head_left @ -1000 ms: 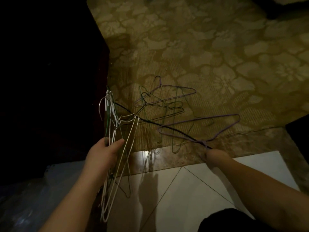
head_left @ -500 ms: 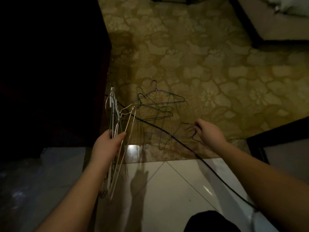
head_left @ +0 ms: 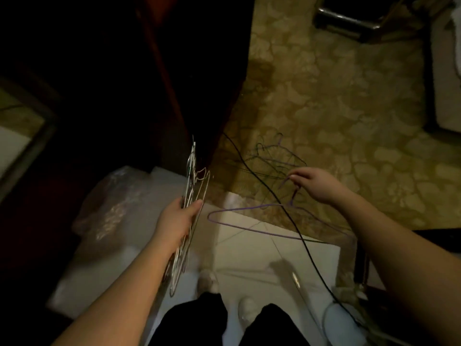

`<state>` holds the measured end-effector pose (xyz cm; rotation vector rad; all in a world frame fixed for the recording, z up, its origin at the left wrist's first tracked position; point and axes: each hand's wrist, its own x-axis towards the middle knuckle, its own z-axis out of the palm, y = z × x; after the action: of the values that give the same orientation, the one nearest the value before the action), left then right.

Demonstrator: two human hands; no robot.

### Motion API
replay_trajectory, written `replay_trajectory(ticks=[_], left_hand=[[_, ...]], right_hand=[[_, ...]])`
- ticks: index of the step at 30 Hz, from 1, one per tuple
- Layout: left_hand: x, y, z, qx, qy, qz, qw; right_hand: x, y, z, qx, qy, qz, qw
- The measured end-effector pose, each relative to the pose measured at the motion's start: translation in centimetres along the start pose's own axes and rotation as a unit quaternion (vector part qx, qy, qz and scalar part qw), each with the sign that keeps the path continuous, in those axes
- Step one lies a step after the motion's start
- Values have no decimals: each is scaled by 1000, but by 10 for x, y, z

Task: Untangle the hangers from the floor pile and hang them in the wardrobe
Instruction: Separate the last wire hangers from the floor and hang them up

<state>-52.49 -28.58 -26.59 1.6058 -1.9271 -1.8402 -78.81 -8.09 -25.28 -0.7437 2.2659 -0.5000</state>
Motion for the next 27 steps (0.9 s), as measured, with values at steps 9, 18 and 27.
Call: replay_trajectory(ticks=[9,18,27], left_hand=[[-176,-13,-99,1,126,-42,991],[-335,-58,-164,-49,206,-68,975],[-506,-148,-203,-195,223,-75,952]], right_hand=[[-84,-153,-39,-15,-111,-131,985],[-178,-261,2,-59,-180,-202,961],[-288,-336,112,-48,-267,-253,929]])
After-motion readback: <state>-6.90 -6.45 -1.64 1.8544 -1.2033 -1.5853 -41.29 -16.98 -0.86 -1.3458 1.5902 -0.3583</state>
